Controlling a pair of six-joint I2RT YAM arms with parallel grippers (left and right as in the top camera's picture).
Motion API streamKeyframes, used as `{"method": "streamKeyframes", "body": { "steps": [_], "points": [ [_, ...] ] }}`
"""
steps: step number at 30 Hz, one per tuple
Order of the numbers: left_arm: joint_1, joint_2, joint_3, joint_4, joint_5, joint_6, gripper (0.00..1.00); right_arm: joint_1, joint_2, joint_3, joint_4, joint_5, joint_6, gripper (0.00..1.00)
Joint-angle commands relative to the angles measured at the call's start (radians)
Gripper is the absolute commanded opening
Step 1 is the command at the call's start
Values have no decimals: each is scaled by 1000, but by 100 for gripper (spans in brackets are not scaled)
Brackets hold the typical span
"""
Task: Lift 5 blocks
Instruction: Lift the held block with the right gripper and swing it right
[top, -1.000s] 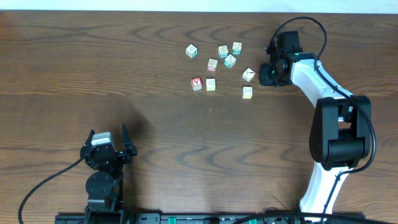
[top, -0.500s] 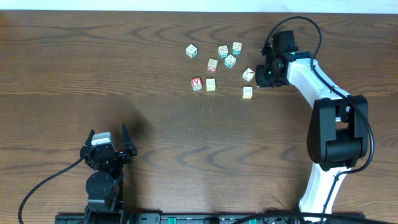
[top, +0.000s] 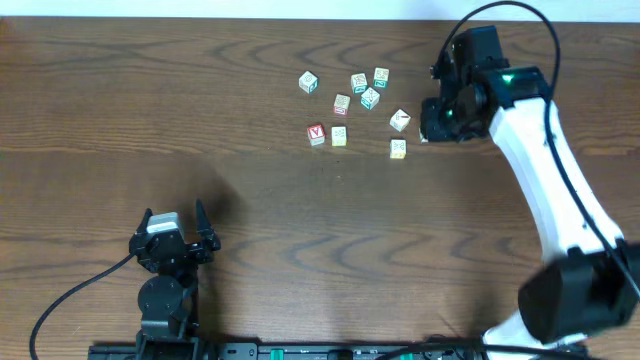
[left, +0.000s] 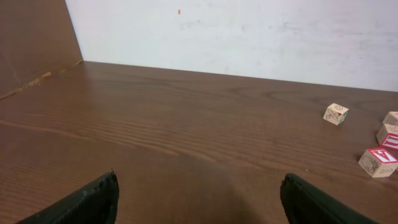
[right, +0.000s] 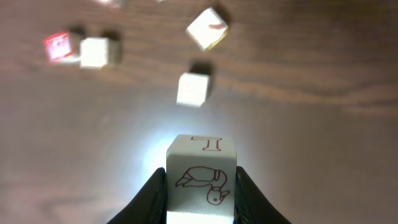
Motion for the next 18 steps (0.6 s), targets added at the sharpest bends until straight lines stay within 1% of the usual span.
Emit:
{"method": "streamKeyframes", "body": {
  "steps": [1,3,5,8,11,13,16,18],
  "points": [
    [4,1,-16,-40,-12,6,83,72,-34,1,-63,51,35,1],
    [4,1,-16,-40,-12,6,83,119,-50,-3,-109,61,41,1],
    [4,1,-16,-40,-12,6,83,173,-59,-8,-137,99,85,1],
    [4,1,-16,-40,-12,6,84,252,-62,-15,-143,203,148,1],
    [4,1,-16,-40,-12,6,83,329,-64,-15,-121,301,161,1],
    [4,1,-16,-40,-12,6,84,363,-72,-15,-85,357,159,1],
    [4,1,-16,-40,-12,6,84,379,-103,-15,-4,401,86,1],
    [4,1,-16,-40,-12,6,83,367,-137,-15,69,401,35,7]
  ]
}}
